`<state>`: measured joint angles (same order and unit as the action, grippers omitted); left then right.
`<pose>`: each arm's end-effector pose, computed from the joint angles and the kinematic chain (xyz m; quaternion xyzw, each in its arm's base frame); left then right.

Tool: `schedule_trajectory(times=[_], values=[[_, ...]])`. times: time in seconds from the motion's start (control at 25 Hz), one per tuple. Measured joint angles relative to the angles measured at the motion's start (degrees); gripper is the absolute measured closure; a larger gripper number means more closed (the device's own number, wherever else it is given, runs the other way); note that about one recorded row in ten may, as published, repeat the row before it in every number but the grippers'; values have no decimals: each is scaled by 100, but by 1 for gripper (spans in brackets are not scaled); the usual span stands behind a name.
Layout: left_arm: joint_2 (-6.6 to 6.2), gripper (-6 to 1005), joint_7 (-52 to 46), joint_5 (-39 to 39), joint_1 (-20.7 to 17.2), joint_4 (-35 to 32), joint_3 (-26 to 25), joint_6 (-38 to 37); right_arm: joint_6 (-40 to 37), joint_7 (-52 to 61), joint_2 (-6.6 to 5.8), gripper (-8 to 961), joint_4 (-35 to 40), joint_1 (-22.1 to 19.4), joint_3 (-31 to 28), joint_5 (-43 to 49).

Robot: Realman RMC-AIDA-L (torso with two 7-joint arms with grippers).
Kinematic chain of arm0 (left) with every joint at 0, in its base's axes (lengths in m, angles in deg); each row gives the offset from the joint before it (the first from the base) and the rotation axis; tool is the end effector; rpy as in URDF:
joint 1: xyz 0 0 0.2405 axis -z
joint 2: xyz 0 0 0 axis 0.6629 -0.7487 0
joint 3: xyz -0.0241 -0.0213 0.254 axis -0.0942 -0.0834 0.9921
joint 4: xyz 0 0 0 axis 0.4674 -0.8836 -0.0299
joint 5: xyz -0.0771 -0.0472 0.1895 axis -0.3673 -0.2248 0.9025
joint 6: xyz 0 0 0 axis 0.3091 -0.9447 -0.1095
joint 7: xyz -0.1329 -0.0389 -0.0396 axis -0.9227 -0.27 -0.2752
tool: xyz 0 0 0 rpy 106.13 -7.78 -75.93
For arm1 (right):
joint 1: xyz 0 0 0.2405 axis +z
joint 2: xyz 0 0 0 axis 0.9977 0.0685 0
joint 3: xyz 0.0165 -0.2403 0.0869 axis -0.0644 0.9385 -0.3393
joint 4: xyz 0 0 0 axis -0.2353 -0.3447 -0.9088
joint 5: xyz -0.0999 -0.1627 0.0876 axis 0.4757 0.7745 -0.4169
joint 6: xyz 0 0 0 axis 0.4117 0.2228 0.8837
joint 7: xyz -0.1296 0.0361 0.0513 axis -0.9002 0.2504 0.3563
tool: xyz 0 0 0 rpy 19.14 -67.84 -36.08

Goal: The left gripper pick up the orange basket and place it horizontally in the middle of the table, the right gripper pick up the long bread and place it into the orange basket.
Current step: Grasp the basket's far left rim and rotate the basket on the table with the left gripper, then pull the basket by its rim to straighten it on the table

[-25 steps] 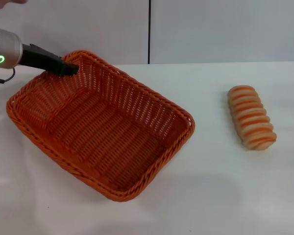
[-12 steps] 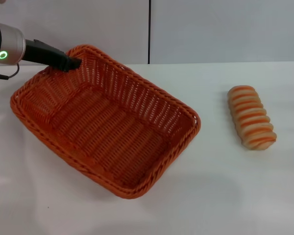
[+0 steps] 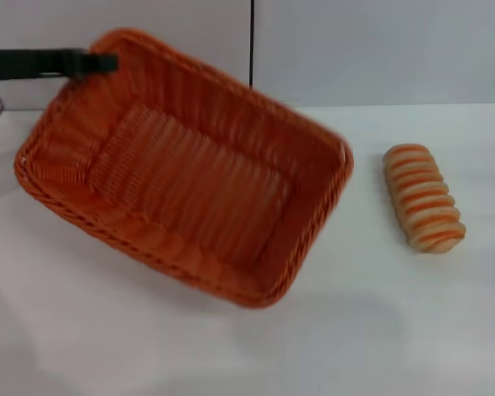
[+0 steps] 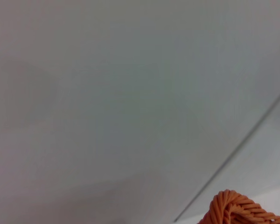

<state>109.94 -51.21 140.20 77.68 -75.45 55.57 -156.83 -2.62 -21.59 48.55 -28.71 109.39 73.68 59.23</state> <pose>-0.2409 0.4060 0.0695 -0.8508 -0.4339 -0.1481 0.2567 0.3902 0.3065 0.0523 -0.5180 0.3969 0.4259 0.6267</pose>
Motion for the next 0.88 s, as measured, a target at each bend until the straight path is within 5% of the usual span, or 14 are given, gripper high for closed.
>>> schedule_trajectory(times=[0.08, 0.36, 0.88], values=[[35, 819, -384, -744, -613, -475, -346, -256, 52, 0, -5, 252, 2, 65, -1, 0], [101, 815, -716, -1155, -1161, -535, -300, -228, 151, -7, -7, 253, 1, 204, 31, 2], [148, 783, -38, -3077, -1903, 783, -131, 214, 456, -46, -21, 253, 41, 374, 47, 52]])
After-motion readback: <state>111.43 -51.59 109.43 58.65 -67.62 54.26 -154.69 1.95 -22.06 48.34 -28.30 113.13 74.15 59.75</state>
